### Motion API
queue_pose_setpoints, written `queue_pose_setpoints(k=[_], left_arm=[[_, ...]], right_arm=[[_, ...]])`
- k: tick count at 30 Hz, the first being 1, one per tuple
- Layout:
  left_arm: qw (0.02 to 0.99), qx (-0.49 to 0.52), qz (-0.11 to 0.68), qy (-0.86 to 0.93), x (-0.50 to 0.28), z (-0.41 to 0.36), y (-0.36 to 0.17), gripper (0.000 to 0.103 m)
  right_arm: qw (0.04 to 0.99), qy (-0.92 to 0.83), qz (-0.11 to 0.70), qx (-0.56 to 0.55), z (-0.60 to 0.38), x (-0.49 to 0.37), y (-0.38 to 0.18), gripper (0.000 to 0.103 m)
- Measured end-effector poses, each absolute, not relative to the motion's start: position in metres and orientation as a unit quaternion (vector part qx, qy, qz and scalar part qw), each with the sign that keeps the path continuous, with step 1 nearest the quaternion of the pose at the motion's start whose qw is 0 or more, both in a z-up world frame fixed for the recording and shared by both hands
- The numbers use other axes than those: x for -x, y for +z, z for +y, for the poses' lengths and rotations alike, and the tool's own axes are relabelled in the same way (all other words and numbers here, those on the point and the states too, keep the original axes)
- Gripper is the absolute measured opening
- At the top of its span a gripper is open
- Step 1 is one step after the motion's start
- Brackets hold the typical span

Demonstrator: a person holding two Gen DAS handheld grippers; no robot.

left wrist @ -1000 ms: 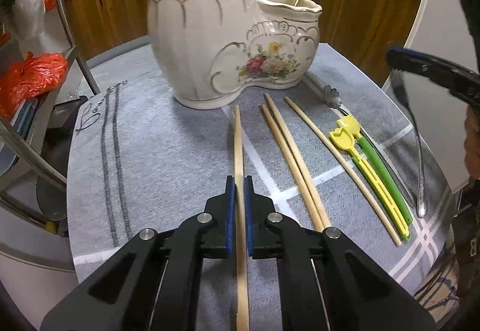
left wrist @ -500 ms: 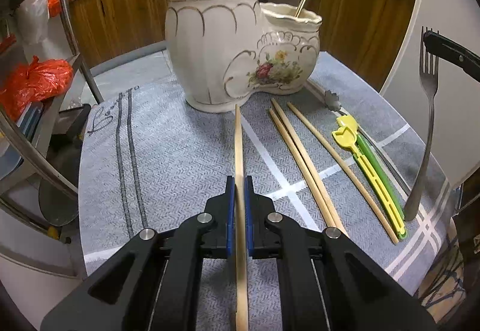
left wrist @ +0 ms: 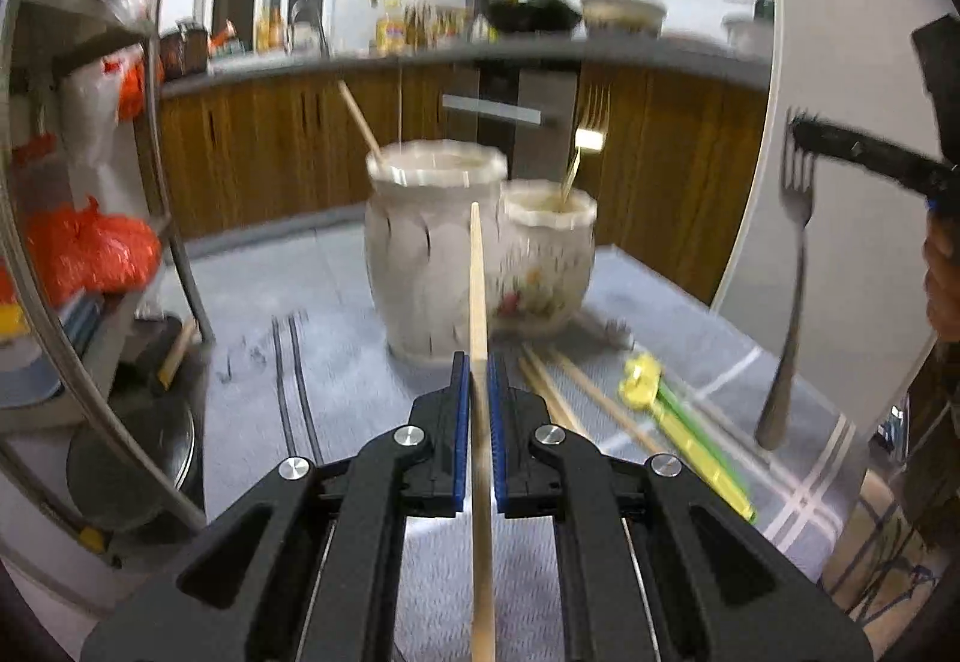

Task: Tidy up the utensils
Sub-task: 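Lower the chopstick into the larger pot with left tool while right tool carries fork to smaller pot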

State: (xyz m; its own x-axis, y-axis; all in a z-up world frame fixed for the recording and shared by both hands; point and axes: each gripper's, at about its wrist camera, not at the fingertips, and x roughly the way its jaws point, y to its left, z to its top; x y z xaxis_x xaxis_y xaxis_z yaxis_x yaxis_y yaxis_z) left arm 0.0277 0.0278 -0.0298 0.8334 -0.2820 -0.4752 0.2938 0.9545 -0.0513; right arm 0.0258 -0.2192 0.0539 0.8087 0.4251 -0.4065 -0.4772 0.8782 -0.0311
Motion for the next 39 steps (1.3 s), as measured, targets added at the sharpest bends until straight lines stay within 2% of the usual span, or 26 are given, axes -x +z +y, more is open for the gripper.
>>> queue_pose_setpoints(k=[7,18,29,39], left_arm=[[0.977,0.011,0.149,-0.151,-0.024,0.039,0.012,0.006],[0.976,0.068,0.099,-0.181,-0.090,0.046,0.072,0.006],[0.987,0.046,0.105,-0.116,-0.166,0.021,0.073,0.006],[0.992,0.001,0.108,-0.069,-0.189,0.001,0.051,0.006]], right_arm=[[0.954,0.226,0.189,0.065,-0.208,-0.040,0.061,0.003],[0.974,0.176,0.140,0.039,-0.203,-0.082,0.096,0.003],[0.988,0.120,0.093,0.040,-0.185,-0.126,0.118,0.003],[0.981,0.115,0.113,0.111,-0.158,-0.152,0.076,0.003]])
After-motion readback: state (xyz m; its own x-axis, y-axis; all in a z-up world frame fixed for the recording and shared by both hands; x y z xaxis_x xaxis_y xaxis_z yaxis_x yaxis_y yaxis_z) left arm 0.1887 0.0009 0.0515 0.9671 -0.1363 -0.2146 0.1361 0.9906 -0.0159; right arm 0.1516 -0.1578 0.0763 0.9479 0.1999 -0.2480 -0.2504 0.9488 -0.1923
